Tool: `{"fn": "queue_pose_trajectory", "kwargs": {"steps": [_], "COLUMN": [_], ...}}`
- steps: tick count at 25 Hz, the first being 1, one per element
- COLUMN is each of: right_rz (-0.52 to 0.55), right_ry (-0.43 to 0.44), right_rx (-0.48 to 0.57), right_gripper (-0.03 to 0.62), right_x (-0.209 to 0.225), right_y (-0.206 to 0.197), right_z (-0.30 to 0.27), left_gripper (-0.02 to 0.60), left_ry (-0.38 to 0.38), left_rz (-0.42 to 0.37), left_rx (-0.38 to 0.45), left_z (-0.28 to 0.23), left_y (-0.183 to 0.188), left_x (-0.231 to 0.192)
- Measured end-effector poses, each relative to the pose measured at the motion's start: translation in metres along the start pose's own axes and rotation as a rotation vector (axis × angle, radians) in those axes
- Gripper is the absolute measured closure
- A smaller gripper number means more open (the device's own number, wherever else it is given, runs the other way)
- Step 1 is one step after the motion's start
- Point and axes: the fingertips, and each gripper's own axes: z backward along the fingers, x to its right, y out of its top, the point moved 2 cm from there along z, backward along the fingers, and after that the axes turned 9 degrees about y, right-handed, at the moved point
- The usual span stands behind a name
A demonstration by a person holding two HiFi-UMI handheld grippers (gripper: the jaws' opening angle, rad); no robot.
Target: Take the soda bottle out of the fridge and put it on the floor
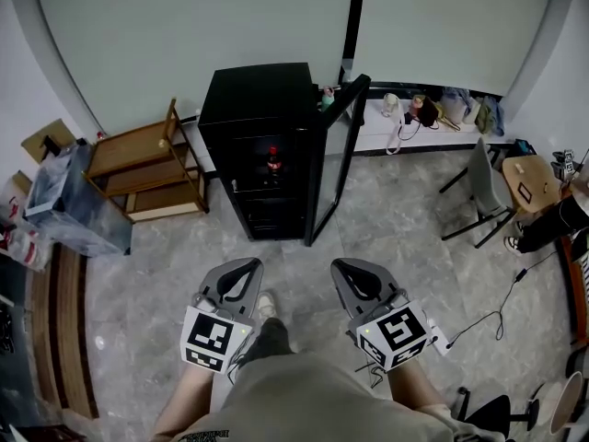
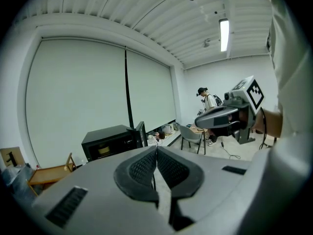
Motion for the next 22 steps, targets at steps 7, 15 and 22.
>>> {"fn": "queue_pose_trajectory", "kwargs": {"steps": [7,15,22], "right_rz": [0.009,0.020,0.024], "right_ry": [-0.023,-0.081,-0.115], "right_rx": [-0.035,-0.025,-0.034], "right_gripper": [0.597,0.597,0.597], "right_x": [0.036,0.069,0.099], "right_y": [0.012,0.042,0.063], "right_z": [-0.063,-0.143,-0.219], "left_gripper": [0.575,0.575,0.575], "left_ry": [-0.008,-0.023,-0.015], "left_rz": [0.011,0.011,0.029], "left_rx": [-0.008,-0.017,0.000], "left_z": [-0.053,-0.104,-0.137], "left_y": [0.000,-0.001,0.002], "left_x": [-0.057,-0.140,-0.221]}}
